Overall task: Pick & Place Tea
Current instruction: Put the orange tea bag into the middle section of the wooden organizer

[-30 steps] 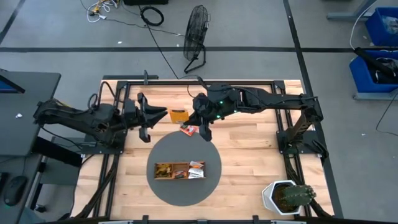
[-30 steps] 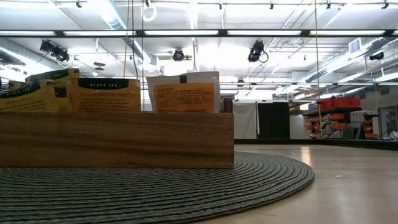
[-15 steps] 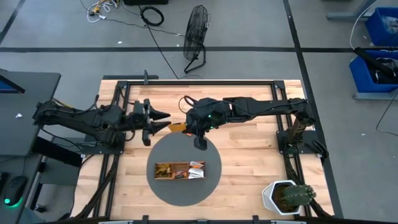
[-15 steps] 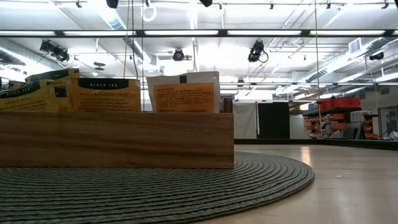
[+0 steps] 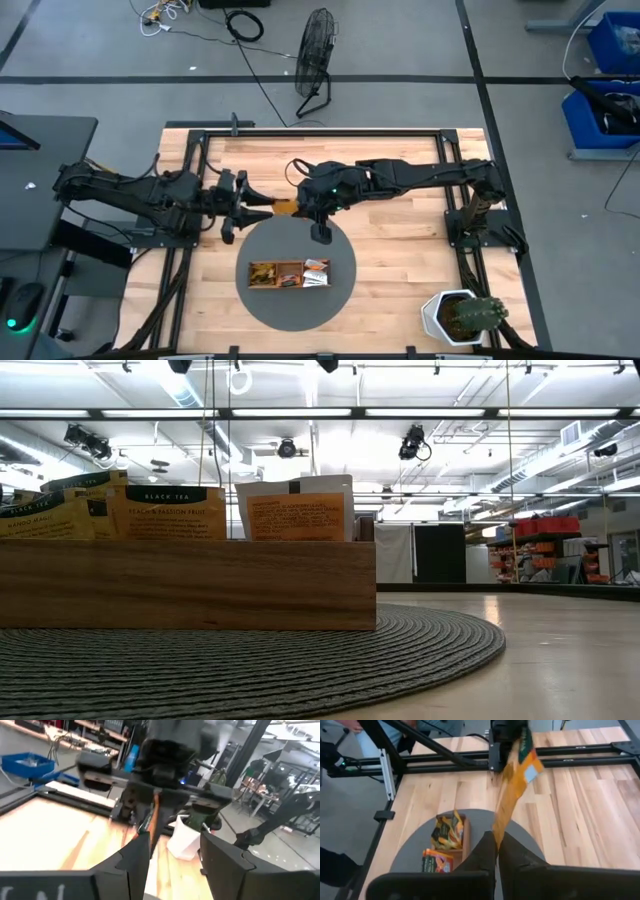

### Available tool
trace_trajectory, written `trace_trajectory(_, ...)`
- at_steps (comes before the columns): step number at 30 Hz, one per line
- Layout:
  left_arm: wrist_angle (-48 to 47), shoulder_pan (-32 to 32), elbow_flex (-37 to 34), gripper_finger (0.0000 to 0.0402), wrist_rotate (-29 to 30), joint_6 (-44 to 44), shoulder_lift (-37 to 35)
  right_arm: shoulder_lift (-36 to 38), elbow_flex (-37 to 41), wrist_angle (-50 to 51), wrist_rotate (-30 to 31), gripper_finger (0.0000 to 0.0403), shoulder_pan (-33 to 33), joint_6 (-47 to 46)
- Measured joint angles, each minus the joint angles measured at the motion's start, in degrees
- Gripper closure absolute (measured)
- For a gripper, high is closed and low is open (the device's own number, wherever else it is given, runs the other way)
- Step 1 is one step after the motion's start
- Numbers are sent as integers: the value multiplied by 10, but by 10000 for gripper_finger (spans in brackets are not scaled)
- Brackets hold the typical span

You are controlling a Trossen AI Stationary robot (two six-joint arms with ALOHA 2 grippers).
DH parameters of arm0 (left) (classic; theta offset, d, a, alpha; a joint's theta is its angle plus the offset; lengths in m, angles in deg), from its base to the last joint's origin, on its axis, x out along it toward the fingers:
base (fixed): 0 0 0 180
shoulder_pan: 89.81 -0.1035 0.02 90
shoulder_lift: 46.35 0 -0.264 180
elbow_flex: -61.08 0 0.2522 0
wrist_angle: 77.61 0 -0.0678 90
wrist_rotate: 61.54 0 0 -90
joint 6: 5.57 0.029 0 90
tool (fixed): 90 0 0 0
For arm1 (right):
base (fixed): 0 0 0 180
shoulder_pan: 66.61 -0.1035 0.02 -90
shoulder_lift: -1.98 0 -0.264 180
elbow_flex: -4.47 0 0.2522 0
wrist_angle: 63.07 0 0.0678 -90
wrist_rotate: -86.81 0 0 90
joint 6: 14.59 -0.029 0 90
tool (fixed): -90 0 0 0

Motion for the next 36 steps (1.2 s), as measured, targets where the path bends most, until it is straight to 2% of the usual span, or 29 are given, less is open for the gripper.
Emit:
trace_trajectory(16, -13, -1, -1, 225, 54, 29, 2, 0, 0, -4, -6, 403, -19, -6)
trace_trajectory(22, -15, -1, -1, 225, 5, 14, 2, 0, 0, -4, -6, 403, -18, -10)
trace_trajectory(26, -16, -1, -1, 232, -5, 6, 3, 0, 0, -4, -6, 403, -18, -14)
trace_trajectory(31, -16, -1, -1, 284, -5, 12, 3, 0, 0, -4, -6, 403, -18, -15)
trace_trajectory(36, -15, 0, -1, 377, -5, 35, 3, 0, 0, -4, -5, 403, -18, -18)
